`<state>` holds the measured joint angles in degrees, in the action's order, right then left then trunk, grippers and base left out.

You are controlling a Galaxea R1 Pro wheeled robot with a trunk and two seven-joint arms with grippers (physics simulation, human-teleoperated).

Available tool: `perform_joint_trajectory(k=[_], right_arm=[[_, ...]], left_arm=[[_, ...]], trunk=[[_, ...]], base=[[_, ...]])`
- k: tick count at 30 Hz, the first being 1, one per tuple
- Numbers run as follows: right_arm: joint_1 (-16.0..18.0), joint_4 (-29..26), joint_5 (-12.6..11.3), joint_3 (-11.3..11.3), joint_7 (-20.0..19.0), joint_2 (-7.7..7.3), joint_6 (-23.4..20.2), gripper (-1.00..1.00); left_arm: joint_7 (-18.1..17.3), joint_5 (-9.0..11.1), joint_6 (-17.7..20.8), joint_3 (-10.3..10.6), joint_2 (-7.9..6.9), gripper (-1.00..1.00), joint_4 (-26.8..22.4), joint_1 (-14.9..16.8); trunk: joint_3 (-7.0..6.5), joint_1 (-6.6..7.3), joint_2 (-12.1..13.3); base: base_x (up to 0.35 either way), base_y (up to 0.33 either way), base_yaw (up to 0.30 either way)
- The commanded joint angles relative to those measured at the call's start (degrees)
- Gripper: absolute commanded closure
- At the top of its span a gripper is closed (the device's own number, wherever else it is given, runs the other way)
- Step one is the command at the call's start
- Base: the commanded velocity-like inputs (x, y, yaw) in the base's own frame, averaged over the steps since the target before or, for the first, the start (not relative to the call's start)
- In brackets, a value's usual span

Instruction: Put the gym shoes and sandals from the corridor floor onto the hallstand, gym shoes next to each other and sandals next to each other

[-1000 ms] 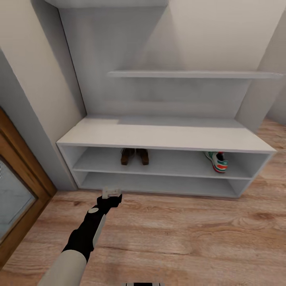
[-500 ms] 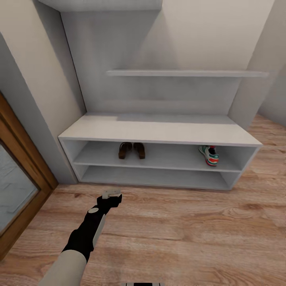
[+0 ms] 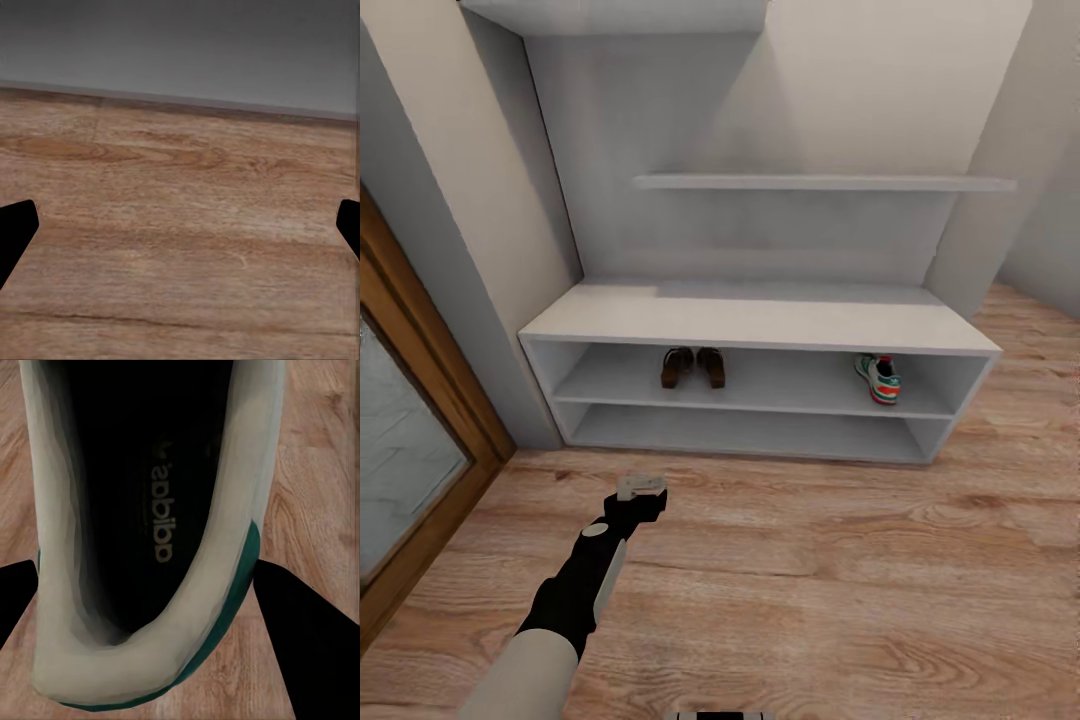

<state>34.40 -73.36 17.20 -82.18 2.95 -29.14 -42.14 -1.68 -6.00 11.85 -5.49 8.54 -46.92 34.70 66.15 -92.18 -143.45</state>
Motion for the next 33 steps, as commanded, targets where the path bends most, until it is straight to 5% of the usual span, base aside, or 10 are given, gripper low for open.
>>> perform_joint_trajectory(k=[1, 5, 7, 10, 11, 16, 24, 30, 33], right_arm=[[0.05, -0.03, -0.15, -0.01, 0.27, -0.02, -0.23, 1.0], [0.05, -0.03, -0.15, -0.08, 0.25, -0.02, -0.25, 1.0], [0.05, -0.03, -0.15, -0.04, 0.22, -0.03, -0.25, 1.0], [0.05, -0.03, -0.15, -0.05, 0.21, 0.02, -0.28, 1.0], [0.05, 0.0, -0.17, -0.07, 0.17, -0.01, -0.27, 1.0], [0.05, 0.05, -0.19, -0.14, 0.08, -0.01, -0.24, 1.0], [0.05, 0.09, -0.15, -0.15, 0.04, 0.05, -0.14, 1.0], [0.05, 0.15, 0.14, 0.02, 0.09, 0.09, -0.14, 1.0], [0.05, 0.65, 2.11, 0.18, 0.06, 1.49, -0.14, 1.0]], left_arm=[[-0.21, -0.59, 0.28, -0.22, 0.07, -1.0, -0.1, 0.02], [-2.89, -0.65, 0.01, -0.26, -0.15, -1.0, -0.1, -0.05], [-13.15, -0.61, -0.57, -0.37, -1.98, -1.0, -0.12, -0.07], [-34.73, -0.58, -5.3, -0.57, -5.48, -1.0, -0.07, -0.1], [-48.01, -0.52, -11.14, -0.69, -7.85, -1.0, -0.02, -0.14], [-63.74, -0.19, -17.64, -1.44, -11.12, -1.0, 0.22, -0.51], [-75.34, -0.14, -19.82, -3.35, -13.72, -1.0, 0.33, -0.84], [-77.58, -0.23, -20.77, -4.16, -14.05, -1.0, 0.34, -0.86], [-77.65, -0.24, -20.74, -4.16, -14.01, -1.0, 0.34, -0.86]], trunk=[[0.05, 0.04, -0.02], [0.05, 0.04, -0.02], [0.05, 0.04, -0.02], [0.05, 0.04, -0.02], [0.05, 0.04, -0.02], [0.05, 0.04, -0.02], [0.05, 0.04, -0.02], [0.05, 0.04, -0.02], [0.05, 0.04, -0.02]], base=[[-0.286, 0.0, 0.0], [-0.045, 0.0, 0.0], [-0.01, 0.0, 0.0], [-0.003, 0.0, 0.0], [0.0, 0.0, 0.0], [0.0, 0.0, 0.0], [0.0, 0.0, 0.0], [0.0, 0.0, 0.0], [0.0, 0.0, 0.0]])
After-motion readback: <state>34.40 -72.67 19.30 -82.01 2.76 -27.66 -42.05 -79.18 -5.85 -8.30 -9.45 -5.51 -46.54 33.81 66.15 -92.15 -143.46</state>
